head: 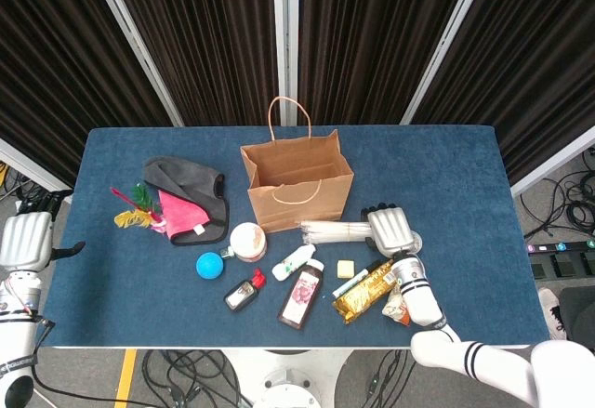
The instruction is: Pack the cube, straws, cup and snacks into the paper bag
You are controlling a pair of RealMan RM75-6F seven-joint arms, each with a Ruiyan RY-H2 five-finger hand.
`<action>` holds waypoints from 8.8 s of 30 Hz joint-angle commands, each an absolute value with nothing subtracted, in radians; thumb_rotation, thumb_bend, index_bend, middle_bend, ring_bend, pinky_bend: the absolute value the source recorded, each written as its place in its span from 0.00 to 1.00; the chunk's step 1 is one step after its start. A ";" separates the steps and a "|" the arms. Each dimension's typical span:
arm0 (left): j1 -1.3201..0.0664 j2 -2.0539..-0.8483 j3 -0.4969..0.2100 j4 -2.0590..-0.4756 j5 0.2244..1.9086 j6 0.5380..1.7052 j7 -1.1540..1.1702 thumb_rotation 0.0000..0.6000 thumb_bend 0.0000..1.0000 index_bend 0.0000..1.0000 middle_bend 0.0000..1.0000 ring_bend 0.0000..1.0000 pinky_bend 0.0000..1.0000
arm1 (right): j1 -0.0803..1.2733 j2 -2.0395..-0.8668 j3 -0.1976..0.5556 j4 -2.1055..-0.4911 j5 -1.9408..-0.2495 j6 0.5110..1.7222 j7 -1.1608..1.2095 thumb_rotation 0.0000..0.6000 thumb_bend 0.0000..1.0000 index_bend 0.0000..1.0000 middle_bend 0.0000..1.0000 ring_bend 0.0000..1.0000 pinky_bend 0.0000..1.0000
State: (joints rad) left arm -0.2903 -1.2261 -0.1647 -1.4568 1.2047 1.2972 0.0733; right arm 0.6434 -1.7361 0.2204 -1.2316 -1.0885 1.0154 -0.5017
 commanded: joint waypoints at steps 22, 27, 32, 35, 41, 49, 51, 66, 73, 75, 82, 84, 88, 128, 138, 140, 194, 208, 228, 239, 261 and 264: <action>-0.299 -1.214 -0.174 -1.557 1.210 1.301 0.144 1.00 0.04 0.26 0.33 0.31 0.35 | 0.495 -1.202 0.230 -1.926 -1.346 1.247 -0.312 1.00 0.25 0.66 0.50 0.37 0.45; -0.301 -1.211 -0.178 -1.568 1.206 1.301 0.150 1.00 0.04 0.26 0.33 0.31 0.35 | 0.491 -1.109 0.285 -2.033 -1.399 1.300 -0.299 1.00 0.25 0.66 0.51 0.38 0.46; -0.303 -1.211 -0.179 -1.564 1.210 1.298 0.140 1.00 0.04 0.26 0.33 0.31 0.35 | 0.563 -1.117 0.370 -1.978 -1.410 1.319 -0.434 1.00 0.26 0.66 0.51 0.39 0.46; -0.301 -1.212 -0.179 -1.554 1.208 1.296 0.130 1.00 0.04 0.26 0.33 0.31 0.35 | 0.630 -1.139 0.403 -1.928 -1.393 1.282 -0.536 1.00 0.25 0.66 0.51 0.39 0.46; -0.301 -1.214 -0.185 -1.531 1.202 1.288 0.102 1.00 0.04 0.26 0.33 0.31 0.35 | 0.781 -1.222 0.439 -1.771 -1.392 1.214 -0.739 1.00 0.25 0.66 0.51 0.39 0.46; -0.296 -1.211 -0.196 -1.494 1.194 1.281 0.044 1.00 0.04 0.26 0.33 0.31 0.35 | 0.946 -1.348 0.436 -1.595 -1.362 1.121 -0.929 1.00 0.25 0.66 0.51 0.39 0.46; -0.295 -1.209 -0.198 -1.485 1.195 1.280 0.030 1.00 0.04 0.26 0.33 0.31 0.35 | 0.969 -1.372 0.432 -1.569 -1.343 1.109 -0.962 1.00 0.26 0.66 0.51 0.39 0.46; -0.301 -1.216 -0.202 -1.432 1.197 1.243 -0.044 1.00 0.04 0.26 0.33 0.31 0.35 | 1.026 -1.373 0.397 -1.561 -1.248 1.091 -1.098 1.00 0.26 0.67 0.51 0.39 0.47; -0.306 -1.228 -0.203 -1.417 1.198 1.236 -0.049 1.00 0.04 0.26 0.33 0.31 0.35 | 1.037 -1.341 0.371 -1.576 -1.184 1.064 -1.145 1.00 0.26 0.67 0.51 0.39 0.46; -0.305 -1.228 -0.203 -1.414 1.198 1.236 -0.050 1.00 0.04 0.26 0.33 0.31 0.35 | 1.042 -1.347 0.363 -1.576 -1.172 1.061 -1.150 1.00 0.24 0.65 0.50 0.38 0.44; -0.301 -1.220 -0.206 -1.418 1.202 1.246 -0.058 1.00 0.04 0.26 0.33 0.28 0.33 | 1.055 -1.344 0.351 -1.609 -1.127 1.062 -1.139 1.00 0.01 0.28 0.27 0.11 0.17; -0.300 -1.219 -0.206 -1.422 1.204 1.249 -0.058 1.00 0.04 0.26 0.33 0.28 0.33 | 1.055 -1.338 0.349 -1.622 -1.127 1.071 -1.136 1.00 0.00 0.20 0.22 0.05 0.11; -0.301 -1.220 -0.206 -1.427 1.208 1.250 -0.055 1.00 0.04 0.26 0.33 0.28 0.33 | 1.043 -1.325 0.340 -1.659 -1.143 1.110 -1.123 1.00 0.00 0.17 0.20 0.04 0.09; -0.298 -1.248 -0.176 -1.378 1.271 1.263 -0.088 1.00 0.04 0.26 0.33 0.28 0.33 | 0.543 -1.346 0.078 -1.500 -0.955 0.967 -0.289 1.00 0.00 0.23 0.25 0.14 0.20; -0.298 -1.260 -0.175 -1.351 1.266 1.256 -0.092 1.00 0.04 0.26 0.33 0.28 0.33 | 0.569 -1.407 0.094 -1.441 -1.000 0.946 -0.289 1.00 0.00 0.23 0.25 0.14 0.20; -0.299 -1.261 -0.174 -1.345 1.265 1.251 -0.095 1.00 0.04 0.26 0.33 0.28 0.33 | 0.578 -1.419 0.098 -1.423 -0.990 0.935 -0.303 1.00 0.00 0.24 0.25 0.14 0.20; -0.300 -1.244 -0.188 -1.347 1.275 1.244 -0.182 1.00 0.04 0.27 0.33 0.28 0.33 | 0.846 -1.273 0.463 -1.828 -0.930 1.219 -0.671 1.00 0.21 0.55 0.45 0.35 0.43; -0.292 -1.242 -0.212 -1.316 1.247 1.258 -0.200 1.00 0.04 0.27 0.33 0.28 0.33 | 1.026 -1.546 0.437 -1.563 -0.951 1.136 -0.597 1.00 0.16 0.47 0.37 0.30 0.36; -0.293 -1.247 -0.194 -1.341 1.261 1.249 -0.172 1.00 0.04 0.27 0.33 0.28 0.33 | 0.821 -1.316 0.394 -1.757 -1.177 1.360 -0.455 1.00 0.00 0.16 0.24 0.11 0.15; -0.298 -1.269 -0.184 -1.368 1.258 1.244 -0.131 1.00 0.04 0.27 0.33 0.28 0.33 | 0.540 -1.119 0.131 -1.907 -1.314 1.378 -0.296 1.00 0.00 0.25 0.29 0.15 0.19; -0.277 -1.265 -0.179 -1.385 1.267 1.278 -0.120 1.00 0.04 0.27 0.33 0.28 0.33 | 0.380 -1.264 -0.120 -1.761 -1.444 1.226 -0.322 1.00 0.05 0.32 0.31 0.18 0.24; -0.278 -1.271 -0.179 -1.377 1.270 1.280 -0.122 1.00 0.04 0.27 0.33 0.28 0.33 | 0.384 -1.275 -0.112 -1.755 -1.438 1.206 -0.341 1.00 0.05 0.33 0.31 0.18 0.24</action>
State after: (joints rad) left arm -0.2777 -1.2704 -0.1793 -1.3779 1.2689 1.2795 -0.1212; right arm 0.3826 -1.2699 -0.1155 -1.7585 -1.4406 1.2120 -0.3345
